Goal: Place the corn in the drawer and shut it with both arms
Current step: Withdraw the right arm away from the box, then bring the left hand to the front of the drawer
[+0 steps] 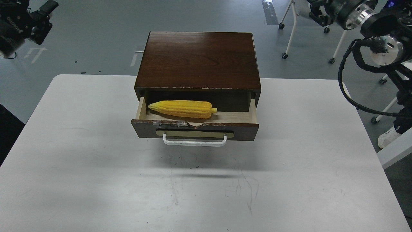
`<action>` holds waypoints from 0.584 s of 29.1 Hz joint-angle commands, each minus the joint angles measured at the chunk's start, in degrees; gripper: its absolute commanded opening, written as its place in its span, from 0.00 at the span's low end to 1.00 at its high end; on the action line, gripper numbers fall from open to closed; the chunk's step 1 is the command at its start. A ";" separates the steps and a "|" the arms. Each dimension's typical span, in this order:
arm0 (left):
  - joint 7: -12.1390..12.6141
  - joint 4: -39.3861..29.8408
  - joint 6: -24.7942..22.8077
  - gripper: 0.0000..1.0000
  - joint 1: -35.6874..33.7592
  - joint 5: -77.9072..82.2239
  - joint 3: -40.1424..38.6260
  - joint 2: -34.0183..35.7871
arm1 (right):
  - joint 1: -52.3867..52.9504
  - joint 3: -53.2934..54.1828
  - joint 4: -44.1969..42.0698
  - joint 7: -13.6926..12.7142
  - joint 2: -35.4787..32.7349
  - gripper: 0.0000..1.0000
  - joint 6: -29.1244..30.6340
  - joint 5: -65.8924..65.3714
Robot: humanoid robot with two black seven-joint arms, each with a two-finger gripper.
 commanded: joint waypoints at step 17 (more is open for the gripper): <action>0.01 -33.90 0.03 0.00 -0.65 50.79 6.37 -3.84 | -15.13 13.23 -8.74 0.61 6.29 1.00 3.68 15.02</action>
